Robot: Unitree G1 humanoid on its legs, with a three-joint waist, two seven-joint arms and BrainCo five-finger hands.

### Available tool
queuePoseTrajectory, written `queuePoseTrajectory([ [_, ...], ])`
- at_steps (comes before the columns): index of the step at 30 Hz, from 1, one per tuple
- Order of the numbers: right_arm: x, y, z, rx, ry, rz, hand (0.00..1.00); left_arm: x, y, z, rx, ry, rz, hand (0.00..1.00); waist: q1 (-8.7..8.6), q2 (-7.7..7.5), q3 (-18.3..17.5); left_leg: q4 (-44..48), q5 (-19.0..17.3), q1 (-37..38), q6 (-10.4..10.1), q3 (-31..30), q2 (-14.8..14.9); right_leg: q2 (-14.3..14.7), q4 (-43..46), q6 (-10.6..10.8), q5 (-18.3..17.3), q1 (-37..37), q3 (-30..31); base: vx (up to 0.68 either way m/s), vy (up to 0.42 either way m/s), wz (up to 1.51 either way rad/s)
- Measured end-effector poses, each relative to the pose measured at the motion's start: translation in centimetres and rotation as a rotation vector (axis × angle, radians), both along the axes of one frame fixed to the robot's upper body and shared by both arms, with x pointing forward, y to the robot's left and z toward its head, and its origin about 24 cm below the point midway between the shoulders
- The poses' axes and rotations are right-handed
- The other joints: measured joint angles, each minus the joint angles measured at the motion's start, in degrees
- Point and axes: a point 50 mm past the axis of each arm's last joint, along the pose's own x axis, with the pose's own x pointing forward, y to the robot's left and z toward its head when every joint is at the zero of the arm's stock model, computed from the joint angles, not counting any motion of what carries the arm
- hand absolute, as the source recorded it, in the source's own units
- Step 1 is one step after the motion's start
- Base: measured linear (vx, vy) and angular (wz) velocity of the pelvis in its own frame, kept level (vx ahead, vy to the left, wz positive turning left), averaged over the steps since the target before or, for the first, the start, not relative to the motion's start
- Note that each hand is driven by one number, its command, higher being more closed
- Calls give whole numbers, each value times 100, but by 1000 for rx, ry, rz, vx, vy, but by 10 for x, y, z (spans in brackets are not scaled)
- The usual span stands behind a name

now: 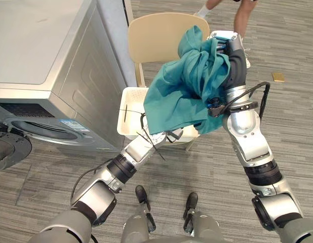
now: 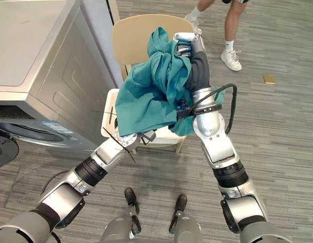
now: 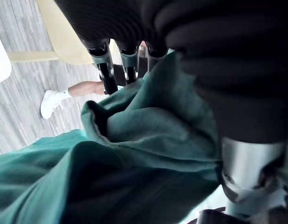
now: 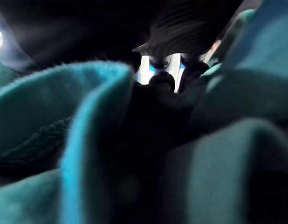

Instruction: Pick up the laundry basket with both hands and put the clothes into the washing machine.

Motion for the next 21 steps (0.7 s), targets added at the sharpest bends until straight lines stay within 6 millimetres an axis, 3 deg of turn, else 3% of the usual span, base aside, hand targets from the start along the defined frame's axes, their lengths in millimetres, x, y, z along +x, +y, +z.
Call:
queuePoseTrajectory([
  [2, 0, 4, -3, -7, 10, 13, 100, -1, -1, -1, -5, 3, -1, 100, 2, -2, 8, 0, -1, 0, -1, 17, 0, -4, 1, 0, 0, -10, 15, 29, -3, -4],
  [3, 0, 4, -4, -6, 13, 16, 0, -1, -1, 0, -15, 5, 0, 100, 2, -2, 8, 0, -1, 1, -1, 17, 0, -5, 2, 0, 0, -11, 15, 36, -5, -2],
  [9, 0, 11, -8, 16, 27, 40, 0, -6, 2, -1, -38, -28, 59, 100, 4, -9, 12, 0, -2, 2, -1, 42, 1, -5, 2, 0, 0, -24, 34, 57, -10, -2],
  [21, 4, 6, -35, 97, 178, 102, 0, -8, 19, -1, -159, -19, 204, 100, 24, -72, 95, 0, -6, 21, -3, 163, 9, -10, 48, -1, 1, -97, 152, 43, -10, -5],
])
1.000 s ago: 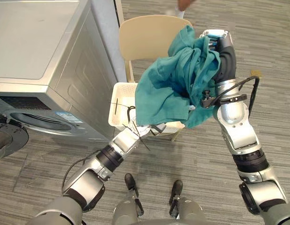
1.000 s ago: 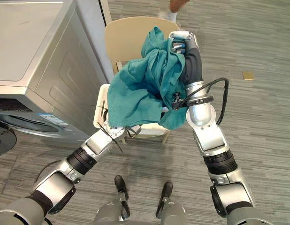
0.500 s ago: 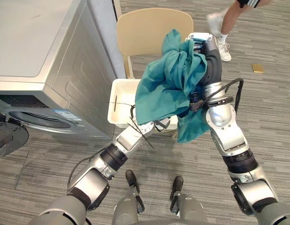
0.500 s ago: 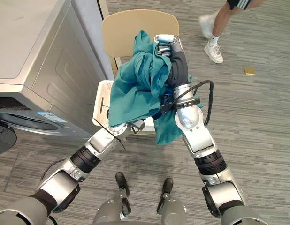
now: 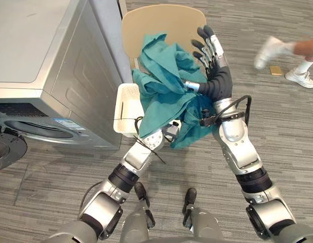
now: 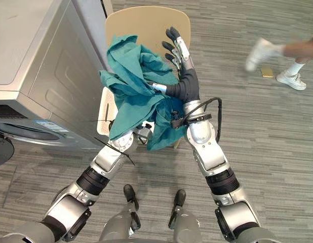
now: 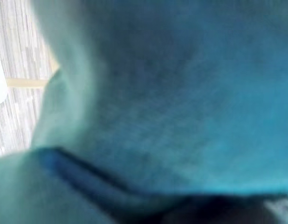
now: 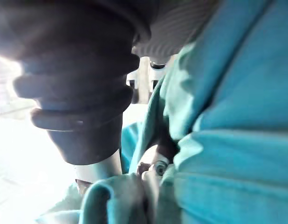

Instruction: Pick up the laundry basket with both hands and put the clothes into the washing machine.

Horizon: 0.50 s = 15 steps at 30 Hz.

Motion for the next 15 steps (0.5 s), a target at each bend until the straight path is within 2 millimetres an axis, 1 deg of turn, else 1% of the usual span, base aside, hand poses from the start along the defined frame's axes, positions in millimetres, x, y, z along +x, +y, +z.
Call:
queuePoseTrajectory([
  [3, 0, -12, -8, 60, 32, -48, 0, -3, 15, 0, -61, 2, 49, 100, -3, 0, 0, 0, -1, 35, -1, 6, 3, 4, -1, 1, -1, 30, 3, 63, -15, -1],
  [4, -2, -22, -11, 97, 42, -82, 0, -3, 28, 4, -103, -6, 92, 100, -4, 1, 0, 0, -6, 82, -8, 8, 3, 4, -5, 3, -3, 75, 6, 64, -18, -1],
  [6, -14, -37, -15, 169, 34, -136, 0, -9, 51, 5, -173, -16, 177, 100, -9, 1, -1, 0, -46, 225, -57, 9, 4, 7, -24, 17, -29, 226, 11, 75, -23, 0],
  [8, -26, -47, -18, 222, 26, -176, 0, -16, 70, -2, -215, -5, 250, 100, -12, 5, -5, -2, -99, 439, -91, 8, 9, 27, -112, 34, -54, 467, 7, 68, -23, 3],
  [11, -35, -55, -21, 241, 17, -208, 0, -24, 87, -10, -243, 11, 318, 100, -16, -7, -71, -4, -146, 528, -142, 6, 24, 63, -226, 45, -67, 609, 2, 59, -27, 1],
  [14, -40, -65, -33, 267, 59, -258, 0, -34, 102, -24, -261, 49, 378, 100, -21, -17, -258, -3, -150, 561, -146, 9, 43, 105, -343, 6, -34, 692, 4, 78, -27, -1],
  [15, -43, -72, -42, 276, 89, -296, 0, -42, 113, -32, -275, 71, 429, 100, -19, -35, -326, -1, -162, 653, -161, 11, 65, 141, -419, 4, -24, 818, 2, 106, -36, -1],
])
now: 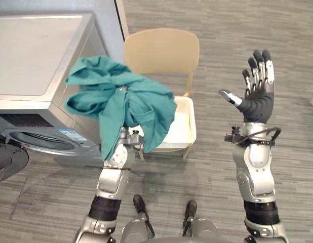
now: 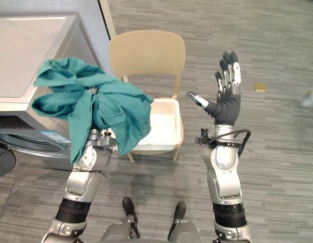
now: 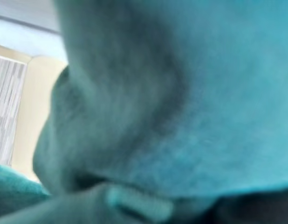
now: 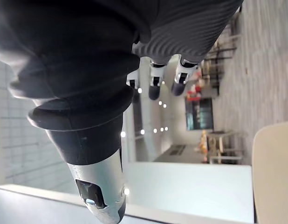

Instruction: Pick up the laundry basket with both hands and put the clothes into the washing machine.

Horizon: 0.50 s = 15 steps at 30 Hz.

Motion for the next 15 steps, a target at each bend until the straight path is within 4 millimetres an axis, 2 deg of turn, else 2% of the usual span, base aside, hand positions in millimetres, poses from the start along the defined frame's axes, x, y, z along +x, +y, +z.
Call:
queuePoseTrajectory([
  [1, -1, -3, -3, 6, 11, -15, 0, -3, 5, -3, -7, 9, 23, 100, 1, -8, -30, 0, -5, 34, -7, 0, 12, 13, -9, 0, 1, 35, -1, 118, -53, -2],
  [3, -9, -19, -12, 20, 42, -84, 0, -18, 29, -11, -43, 32, 130, 100, 2, -7, -176, 1, -26, 121, -36, -2, 60, 83, -86, -2, 1, 155, 3, 104, -53, -3],
  [8, -22, -47, -19, 29, 68, -218, 0, -50, 65, -19, -59, 53, 322, 100, 8, -5, -285, 3, -72, 264, -97, 13, 168, 185, -121, -6, -3, 302, 33, 34, -17, -4],
  [12, -31, -64, -23, 37, 82, -298, 0, -57, 70, -22, -67, 64, 379, 100, -8, 13, -296, 405, -157, -22, -72, -415, 202, 192, -106, -21, -99, 476, -384, -8, 0, 57],
  [13, -32, -68, -22, 42, 76, -323, 0, -59, 70, -24, -81, 73, 391, 100, 2, 55, -317, 602, -340, -229, 58, -452, 267, 193, 51, -78, -203, 487, -615, -58, -8, 96],
  [14, -34, -69, -20, 43, 69, -337, 0, -63, 71, -30, -93, 96, 408, 100, 5, 60, -321, 890, -715, -334, 473, -40, 411, 181, 108, -99, -246, 560, -889, -45, -6, 102],
  [15, -35, -70, -19, 31, 64, -349, 0, -65, 72, -32, -100, 109, 419, 100, -7, -19, -356, 1066, -914, -372, 757, 275, 468, 152, 15, -130, -263, 632, -989, 18, -10, 101],
])
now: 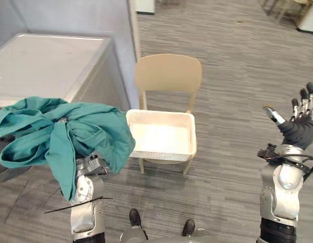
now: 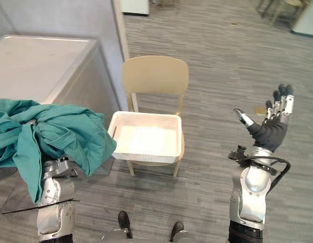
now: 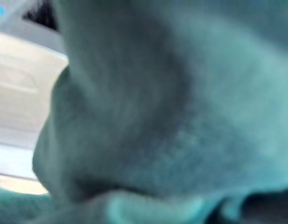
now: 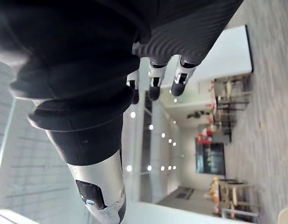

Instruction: Pick up the laundry basket with both hands and put the clothes into the washing machine.

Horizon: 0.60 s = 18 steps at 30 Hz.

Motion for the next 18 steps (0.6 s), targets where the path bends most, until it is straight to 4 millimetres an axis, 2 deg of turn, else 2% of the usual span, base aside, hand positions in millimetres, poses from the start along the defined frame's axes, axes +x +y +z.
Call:
queuePoseTrajectory([
  [1, -2, -1, 4, -23, -14, -20, 0, -2, 1, -3, -15, 8, 18, 100, 12, -48, -27, 463, -256, -70, 277, 499, 194, -65, -175, -116, -31, 100, -150, 45, 32, 86],
  [2, -2, -1, 8, -39, -27, -34, 0, -7, 2, -8, -26, 25, 34, 100, 124, 65, -22, 1654, -477, -229, 601, 1007, 750, -58, -5, -132, -37, 151, -425, 79, 79, 102],
  [3, -3, -1, 8, -45, -26, -50, 0, -14, 1, -17, -28, 70, 30, 100, 169, 271, -86, 2078, -262, -223, 357, 1141, 949, -7, 411, -62, -292, 220, -601, 48, 84, 87],
  [4, -3, -1, 8, -43, -26, -52, 0, -15, 1, -17, -28, 73, 26, 100, 124, 270, -87, 2007, -216, -229, 287, 1105, 891, -38, 463, -66, -325, 245, -653, 38, 76, 152],
  [5, -5, -1, 9, -43, -36, -60, 0, -16, -2, -19, -30, 82, 13, 100, 11, 216, -137, 1256, 162, -221, -58, 743, 411, -145, 423, -158, -541, 229, -721, -43, 78, 167],
  [6, -7, -5, 8, -35, -36, -89, 0, -16, -2, -19, -21, 82, 8, 100, 18, 77, -172, 1494, -371, -181, 353, 701, 396, -271, 383, -182, -500, 177, -1112, -44, 81, 158],
  [7, -6, -4, 8, -37, -38, -91, 0, -17, -2, -20, -22, 84, 10, 100, 80, 151, -212, 1893, -609, -178, 192, 786, 530, -261, 423, -90, -432, 178, -1196, -25, 52, 105],
  [8, -7, 0, 4, -22, -27, -89, 0, -19, -2, -23, -24, 100, 13, 100, 109, 146, -204, 2046, -813, -98, -392, 759, 592, -219, 464, -67, -409, 168, -1388, 24, 92, 86],
  [9, -7, 1, 1, -2, -16, -89, 0, -21, -3, -26, -27, 115, 6, 100, 107, 272, -222, 1703, -948, 66, -767, 755, 553, -227, 511, -43, -385, 141, -1562, 20, 129, 89],
  [11, -5, 6, -5, 33, 1, -78, 0, -23, -7, -31, -31, 139, -24, 100, 160, 211, -179, 1488, -939, 98, -823, 736, 344, -379, 519, -13, -257, 136, -1603, -32, 206, 53],
  [13, -4, 11, -8, 48, 8, -60, 0, -25, -12, -38, -47, 169, -49, 100, 159, 187, -170, 1437, -976, 165, -684, 651, 100, -684, 840, 32, -259, 141, -1615, -32, 258, 37],
  [14, -5, 11, -12, 52, 25, -59, 0, -23, -17, -44, -65, 189, -80, 100, 136, 206, -149, 1326, -1021, 286, -611, 537, -98, -1034, 1455, 23, -333, 77, -1529, 1, 268, 46],
  [15, -7, 11, -14, 56, 36, -62, 0, -22, -20, -46, -76, 194, -100, 100, 118, 194, -124, 1234, -1044, 346, -587, 427, -232, -1240, 1900, -28, -376, -5, -1410, 13, 367, 88],
  [16, -11, 11, -22, 69, 66, -71, 0, -20, -24, -48, -84, 200, -128, 100, -12, 133, -66, 1077, -1041, 431, -457, 166, -486, -1656, 2898, -400, -358, -293, -906, 30, 306, 123],
  [17, -17, 10, -32, 88, 109, -85, 0, -19, -30, -52, -97, 210, -154, 100, -114, 162, 15, 1020, -1091, 447, -351, -136, -612, -1638, 3731, -432, -459, -756, 159, 28, 257, 132],
  [18, -19, 10, -37, 98, 129, -88, 0, -18, -31, -54, -105, 218, -163, 100, -157, 125, 42, 963, -1094, 482, -323, -291, -672, -1483, 4041, -337, -546, -928, 659, 49, 143, 135],
])
